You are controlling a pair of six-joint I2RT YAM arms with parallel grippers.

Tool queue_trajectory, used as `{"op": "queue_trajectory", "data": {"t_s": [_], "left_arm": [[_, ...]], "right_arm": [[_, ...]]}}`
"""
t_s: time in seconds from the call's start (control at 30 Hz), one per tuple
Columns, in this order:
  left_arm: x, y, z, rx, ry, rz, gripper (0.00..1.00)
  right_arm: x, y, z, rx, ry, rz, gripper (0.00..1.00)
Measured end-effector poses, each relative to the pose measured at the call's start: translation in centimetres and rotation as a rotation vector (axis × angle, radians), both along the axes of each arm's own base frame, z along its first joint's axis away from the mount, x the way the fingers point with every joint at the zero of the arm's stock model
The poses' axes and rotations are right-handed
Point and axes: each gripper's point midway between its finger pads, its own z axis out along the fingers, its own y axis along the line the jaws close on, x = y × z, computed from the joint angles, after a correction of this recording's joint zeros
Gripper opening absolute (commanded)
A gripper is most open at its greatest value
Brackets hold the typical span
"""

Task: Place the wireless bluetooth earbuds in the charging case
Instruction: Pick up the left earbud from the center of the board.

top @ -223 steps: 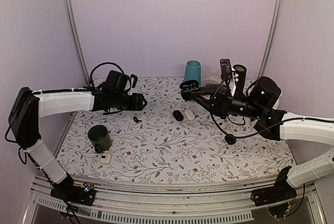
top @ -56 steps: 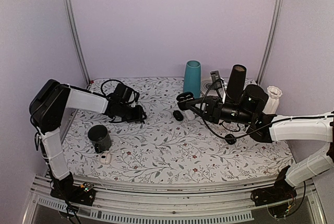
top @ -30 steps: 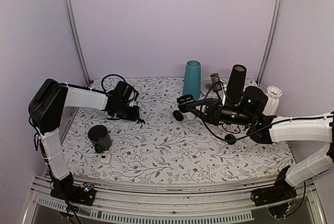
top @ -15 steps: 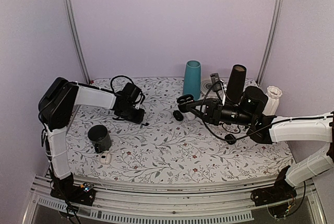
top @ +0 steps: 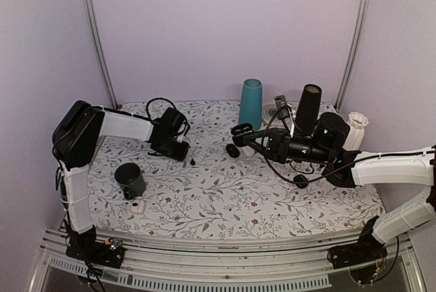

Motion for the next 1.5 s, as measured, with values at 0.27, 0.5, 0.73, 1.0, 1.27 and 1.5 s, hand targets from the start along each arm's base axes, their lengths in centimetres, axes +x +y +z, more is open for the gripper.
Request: {"op": "queue_trajectory", "data": {"t_s": [0.27, 0.5, 0.73, 1.0, 1.27, 1.5], "left_arm": [[0.2, -0.1, 0.0, 0.002, -0.002, -0.003, 0.29], [0.4, -0.2, -0.1, 0.008, -0.006, -0.008, 0.2], [0.5, -0.2, 0.0, 0.008, -0.01, -0.014, 0.12], [0.4, -0.8, 1.4, -0.031, -0.024, -0.028, 0.13], [1.2, -3.3, 13.2, -0.278, -0.256, -0.071, 0.13], [-0.5, -5.0, 24.9, -0.549, -0.486, -0.161, 0.13]], "right_arm": [[0.0, 0.0, 0.0, 0.0, 0.0, 0.0, 0.03], [0.0, 0.0, 0.0, 0.0, 0.0, 0.0, 0.03], [0.0, 0.0, 0.0, 0.0, 0.0, 0.0, 0.03], [0.0, 0.0, 0.0, -0.001, -0.005, -0.001, 0.03], [0.5, -0.3, 0.1, -0.003, -0.015, -0.011, 0.03], [0.5, 0.1, 1.5, 0.022, -0.033, 0.013, 0.03]]}}
